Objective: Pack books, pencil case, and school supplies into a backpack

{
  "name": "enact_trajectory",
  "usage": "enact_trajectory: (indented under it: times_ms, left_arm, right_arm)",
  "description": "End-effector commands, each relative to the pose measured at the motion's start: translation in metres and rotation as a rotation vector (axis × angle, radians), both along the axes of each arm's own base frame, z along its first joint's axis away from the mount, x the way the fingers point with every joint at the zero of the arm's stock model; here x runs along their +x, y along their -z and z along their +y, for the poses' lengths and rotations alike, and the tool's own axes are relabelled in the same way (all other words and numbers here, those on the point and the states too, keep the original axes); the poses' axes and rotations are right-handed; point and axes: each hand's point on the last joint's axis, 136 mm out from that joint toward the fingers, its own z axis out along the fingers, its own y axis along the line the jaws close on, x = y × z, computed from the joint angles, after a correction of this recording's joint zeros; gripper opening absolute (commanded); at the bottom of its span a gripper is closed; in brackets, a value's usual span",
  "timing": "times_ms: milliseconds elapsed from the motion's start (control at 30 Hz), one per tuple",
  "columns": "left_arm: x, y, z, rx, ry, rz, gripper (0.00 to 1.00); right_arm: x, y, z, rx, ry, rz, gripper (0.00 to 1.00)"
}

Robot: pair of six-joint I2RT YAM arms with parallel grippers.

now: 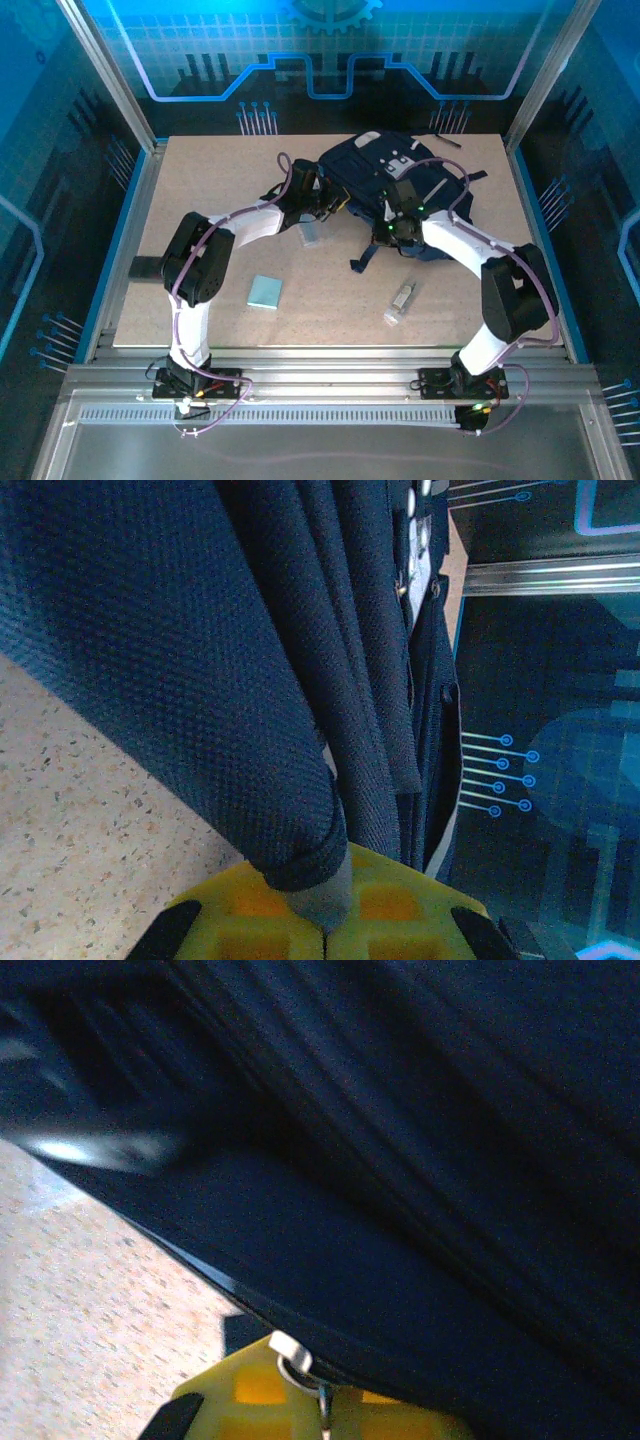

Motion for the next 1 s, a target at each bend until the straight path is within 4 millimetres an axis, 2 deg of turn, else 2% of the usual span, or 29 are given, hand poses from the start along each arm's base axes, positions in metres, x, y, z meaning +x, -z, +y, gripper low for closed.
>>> enact_trajectory:
  times_ms: [0, 133, 233, 300, 400, 433, 467, 500, 567, 633, 667, 833, 967]
  left_arm:
    - [0.032, -0.032, 0.017, -0.011, -0.023, -0.109, 0.0]
    - [0.047, -0.023, 0.027, 0.025, -0.034, -0.118, 0.0]
    - [0.064, -0.015, 0.033, 0.034, -0.048, -0.125, 0.0]
    - [0.076, -0.012, 0.036, 0.042, -0.051, -0.138, 0.0]
    - [0.093, -0.006, 0.033, 0.049, -0.042, -0.138, 0.0]
    - [0.095, -0.006, 0.03, 0.039, -0.033, -0.132, 0.07]
    - [0.096, -0.004, 0.028, 0.032, -0.03, -0.123, 0.2]
    - [0.095, -0.006, 0.026, 0.02, -0.027, -0.119, 0.37]
    - [0.088, -0.005, 0.027, 0.015, -0.027, -0.1, 0.65]
    - [0.075, -0.007, 0.029, 0.019, -0.016, -0.08, 0.77]
    - [0.066, -0.007, 0.031, 0.02, -0.013, -0.067, 0.8]
    - [0.02, -0.001, 0.039, -0.012, -0.028, -0.001, 0.81]
    - [-0.011, 0.009, 0.03, -0.043, -0.034, 0.046, 0.81]
  right_arm:
    - [-0.041, 0.009, -0.048, -0.126, 0.017, 0.161, 0.0]
    - [-0.057, 0.006, -0.076, -0.157, 0.058, 0.195, 0.0]
    - [-0.067, 0.003, -0.089, -0.148, 0.086, 0.207, 0.0]
    - [-0.069, 0.001, -0.086, -0.112, 0.088, 0.204, 0.0]
    - [-0.064, -0.001, -0.06, 0.034, 0.06, 0.19, 0.0]
    - [-0.059, -0.003, -0.048, 0.101, 0.046, 0.18, 0.0]
    - [-0.054, -0.005, -0.037, 0.151, 0.035, 0.164, 0.0]
    - [-0.047, -0.008, -0.027, 0.199, 0.027, 0.149, 0.0]
    - [-0.028, -0.017, -0.005, 0.287, 0.005, 0.108, 0.0]
    - [-0.011, -0.026, 0.014, 0.341, -0.017, 0.079, 0.0]
    - [0.0, -0.031, 0.025, 0.369, -0.033, 0.063, 0.0]
    - [0.034, -0.048, 0.07, 0.437, -0.101, 0.025, 0.0]
    - [0.046, -0.056, 0.097, 0.481, -0.138, 0.019, 0.0]
